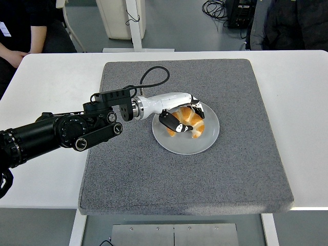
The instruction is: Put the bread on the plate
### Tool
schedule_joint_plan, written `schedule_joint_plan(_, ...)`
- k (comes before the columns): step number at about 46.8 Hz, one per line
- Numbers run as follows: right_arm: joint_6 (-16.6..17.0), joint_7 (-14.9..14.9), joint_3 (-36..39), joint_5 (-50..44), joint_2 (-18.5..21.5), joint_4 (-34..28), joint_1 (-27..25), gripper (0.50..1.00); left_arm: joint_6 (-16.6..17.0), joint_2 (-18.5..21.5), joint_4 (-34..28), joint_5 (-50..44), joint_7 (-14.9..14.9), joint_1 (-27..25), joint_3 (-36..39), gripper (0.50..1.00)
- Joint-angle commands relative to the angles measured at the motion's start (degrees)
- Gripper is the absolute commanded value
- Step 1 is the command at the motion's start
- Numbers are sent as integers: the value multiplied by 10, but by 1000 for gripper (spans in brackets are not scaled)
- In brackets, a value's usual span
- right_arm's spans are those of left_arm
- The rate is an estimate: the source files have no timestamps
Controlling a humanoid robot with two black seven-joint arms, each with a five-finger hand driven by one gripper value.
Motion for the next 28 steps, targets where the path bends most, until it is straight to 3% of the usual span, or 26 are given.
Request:
schedule_joint_plan(1,0,0,0,0,0,-1,0,1000,0,0,2,0,0,4,1,500)
schedule_joint_plan(28,0,0,0,0,0,0,-1,1000,0,0,14,-10,1,11,-1,500)
